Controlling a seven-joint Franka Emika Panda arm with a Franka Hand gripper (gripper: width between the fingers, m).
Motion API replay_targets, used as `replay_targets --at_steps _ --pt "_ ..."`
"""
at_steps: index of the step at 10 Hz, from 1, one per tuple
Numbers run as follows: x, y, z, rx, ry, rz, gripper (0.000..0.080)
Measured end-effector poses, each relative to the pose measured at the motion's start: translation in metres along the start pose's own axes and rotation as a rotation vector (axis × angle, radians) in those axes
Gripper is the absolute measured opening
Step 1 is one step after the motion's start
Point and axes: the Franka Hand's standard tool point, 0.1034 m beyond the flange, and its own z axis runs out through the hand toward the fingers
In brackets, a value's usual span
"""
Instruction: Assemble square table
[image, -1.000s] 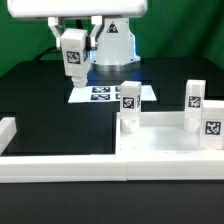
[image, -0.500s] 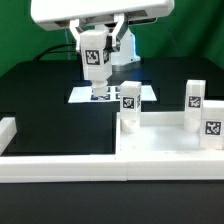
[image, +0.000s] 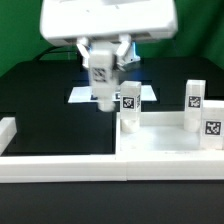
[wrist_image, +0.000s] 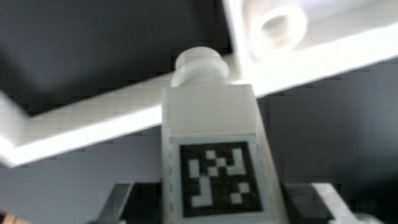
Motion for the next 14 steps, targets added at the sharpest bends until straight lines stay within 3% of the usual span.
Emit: replay_targets --at_steps 1,2,4,7,14 --pt "-0.013 -0.021 0.021 -0.01 -0.007 -0.001 0.029" --pt "-0.009 -0.026 0.03 -0.032 0.007 -0.039 0.029" --pt "0.001 -0.036 0.027 -0.027 0.007 -0.04 0.029" --pt "0.01 -0.026 0.028 -0.032 0.026 -0.03 0.029" --pt "0.001 -0.027 0.039 -0.043 0.025 -0.04 0.029"
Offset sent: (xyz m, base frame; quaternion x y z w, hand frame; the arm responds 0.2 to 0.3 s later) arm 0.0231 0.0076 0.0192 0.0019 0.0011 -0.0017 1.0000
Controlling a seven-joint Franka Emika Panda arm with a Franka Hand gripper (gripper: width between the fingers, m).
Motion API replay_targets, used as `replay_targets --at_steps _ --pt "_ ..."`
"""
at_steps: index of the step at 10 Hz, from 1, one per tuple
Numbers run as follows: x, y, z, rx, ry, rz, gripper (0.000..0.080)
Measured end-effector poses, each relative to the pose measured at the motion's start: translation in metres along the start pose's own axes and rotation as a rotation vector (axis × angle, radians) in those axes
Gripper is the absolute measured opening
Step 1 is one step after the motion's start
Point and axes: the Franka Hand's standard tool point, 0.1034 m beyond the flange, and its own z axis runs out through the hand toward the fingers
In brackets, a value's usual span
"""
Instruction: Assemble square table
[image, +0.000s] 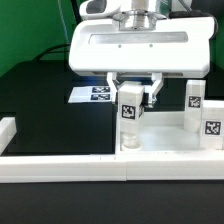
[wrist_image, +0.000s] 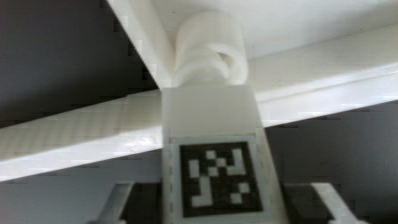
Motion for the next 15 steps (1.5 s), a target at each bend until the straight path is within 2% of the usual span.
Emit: replay_targets --at_steps 7,8,9,10,15 --pt "-0.0046 0.0004 0.0059 -0.007 0.003 -0.009 0.029" --pt "-0.0046 0.0005 0.0059 -0.007 0.003 -0.009 0.0364" --pt "-0.0046 0.0005 0.0059 -0.007 0.003 -0.009 0.0549" --pt "-0.0046 0.0005 0.0059 -0.007 0.003 -0.009 0.0617" --pt "-0.0046 0.0005 0.0059 -0.007 0.003 -0.009 0.0649"
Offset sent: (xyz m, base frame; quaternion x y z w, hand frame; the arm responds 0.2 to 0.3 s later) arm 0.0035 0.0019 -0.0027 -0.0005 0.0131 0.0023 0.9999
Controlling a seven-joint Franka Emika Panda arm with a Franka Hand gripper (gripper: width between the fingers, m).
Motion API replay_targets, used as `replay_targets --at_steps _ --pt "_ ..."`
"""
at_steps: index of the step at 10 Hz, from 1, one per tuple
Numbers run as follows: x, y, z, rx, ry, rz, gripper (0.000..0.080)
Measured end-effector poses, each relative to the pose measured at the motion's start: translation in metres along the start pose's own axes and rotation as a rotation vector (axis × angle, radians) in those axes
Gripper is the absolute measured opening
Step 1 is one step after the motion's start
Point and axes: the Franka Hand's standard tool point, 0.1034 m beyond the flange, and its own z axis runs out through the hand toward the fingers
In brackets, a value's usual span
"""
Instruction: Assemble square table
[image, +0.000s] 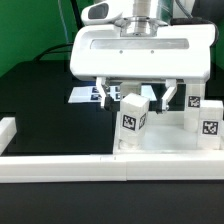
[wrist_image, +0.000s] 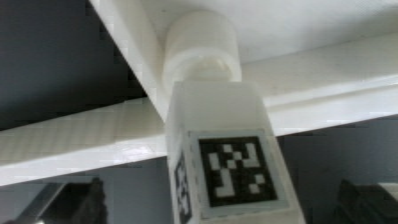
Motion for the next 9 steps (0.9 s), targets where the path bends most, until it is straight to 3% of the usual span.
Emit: replay_targets --at_steps 3,4,6,9 --pt "0.0 -0.001 0.0 0.002 -0.017 0.003 0.0649" --pt "0.003 -0.004 -0.005 0.014 -0.063 0.017 0.0649" --pt "0.013 -0.005 -0.016 0.048 -0.214 0.071 0.0649" --pt "0.01 0.003 -0.013 0.061 -0.464 0.1 0.0649"
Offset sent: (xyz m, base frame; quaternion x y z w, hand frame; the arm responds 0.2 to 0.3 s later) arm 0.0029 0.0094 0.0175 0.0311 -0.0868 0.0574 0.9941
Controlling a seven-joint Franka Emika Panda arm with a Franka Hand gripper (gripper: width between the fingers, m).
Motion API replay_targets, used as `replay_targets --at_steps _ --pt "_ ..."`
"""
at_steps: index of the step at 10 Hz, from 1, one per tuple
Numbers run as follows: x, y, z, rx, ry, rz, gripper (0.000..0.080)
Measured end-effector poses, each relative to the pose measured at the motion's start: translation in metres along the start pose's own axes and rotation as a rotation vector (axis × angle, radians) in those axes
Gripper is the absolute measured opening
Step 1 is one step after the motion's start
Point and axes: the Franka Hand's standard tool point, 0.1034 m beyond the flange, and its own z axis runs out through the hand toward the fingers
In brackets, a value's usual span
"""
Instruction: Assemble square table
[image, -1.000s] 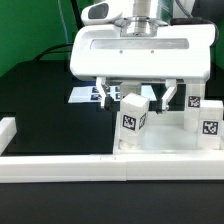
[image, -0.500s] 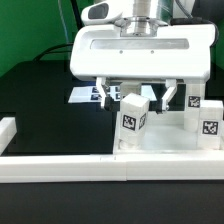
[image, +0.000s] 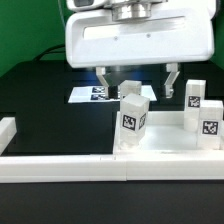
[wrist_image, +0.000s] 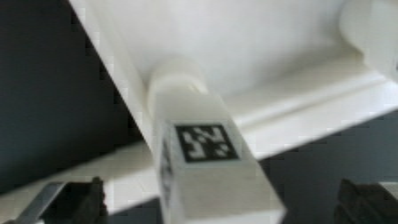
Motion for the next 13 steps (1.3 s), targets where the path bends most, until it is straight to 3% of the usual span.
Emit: replay_targets --at_steps 2,5,7,9,11,13 --pt "0.003 0.0 0.003 -0.012 -0.109 0.004 0.0649" --pt "0.006 -0.002 0.01 -0.03 -0.101 0.017 0.0649" --pt "0.008 -0.002 0.017 -0.069 -0.063 -0.011 0.0649" --pt "0.01 0.0 0.016 -0.07 -0.061 0.014 0.0616" --pt "0.009 0.0 0.017 -0.072 -0.056 0.146 0.0332" --pt "0.009 0.0 0.017 -0.076 -0.051 0.289 0.0287"
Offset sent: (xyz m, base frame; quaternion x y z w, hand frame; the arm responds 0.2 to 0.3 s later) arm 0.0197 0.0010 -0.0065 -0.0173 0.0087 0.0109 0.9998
